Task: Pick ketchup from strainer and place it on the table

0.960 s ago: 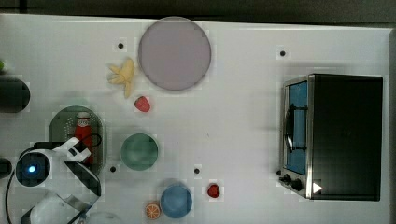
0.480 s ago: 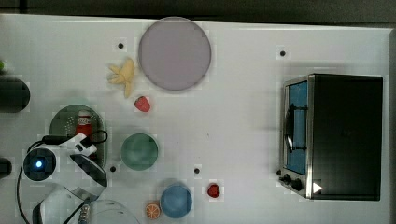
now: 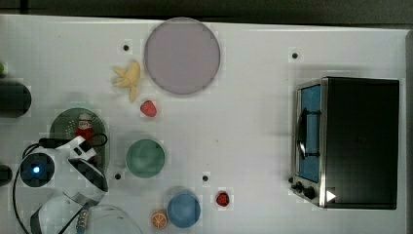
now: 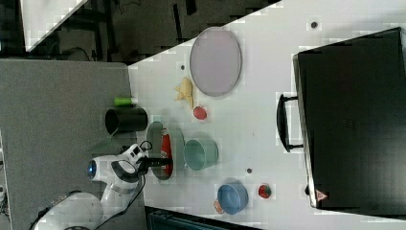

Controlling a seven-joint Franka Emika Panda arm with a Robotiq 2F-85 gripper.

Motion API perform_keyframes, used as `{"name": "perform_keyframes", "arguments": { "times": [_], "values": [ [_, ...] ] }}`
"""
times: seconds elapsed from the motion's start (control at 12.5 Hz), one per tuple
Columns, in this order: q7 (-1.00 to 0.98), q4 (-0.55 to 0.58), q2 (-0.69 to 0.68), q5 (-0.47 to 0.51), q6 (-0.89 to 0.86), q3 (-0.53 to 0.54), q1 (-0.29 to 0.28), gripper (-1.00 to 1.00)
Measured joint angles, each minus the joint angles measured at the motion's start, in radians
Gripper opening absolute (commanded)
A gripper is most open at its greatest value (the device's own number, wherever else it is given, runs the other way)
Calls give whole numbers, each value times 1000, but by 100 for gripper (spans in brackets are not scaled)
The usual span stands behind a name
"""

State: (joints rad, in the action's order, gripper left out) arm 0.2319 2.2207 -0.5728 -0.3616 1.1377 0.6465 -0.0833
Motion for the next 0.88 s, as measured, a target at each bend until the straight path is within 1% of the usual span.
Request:
{"name": "perform_keyframes", "arguments": {
  "times": [0.24,0.32,0.4,0.56,0.8,0.88],
  "values": [
    [10,20,76,14,-48,21,13,22],
    [10,31,124,42,-98,37,20,22],
    [11,39,180,93,-154,48,22,22],
    [10,23,279,248,-277,89,43,22],
    [-36,-35,407,380,-434,105,50,22],
    [-73,-70,435,392,-494,102,53,22]
  ]
}}
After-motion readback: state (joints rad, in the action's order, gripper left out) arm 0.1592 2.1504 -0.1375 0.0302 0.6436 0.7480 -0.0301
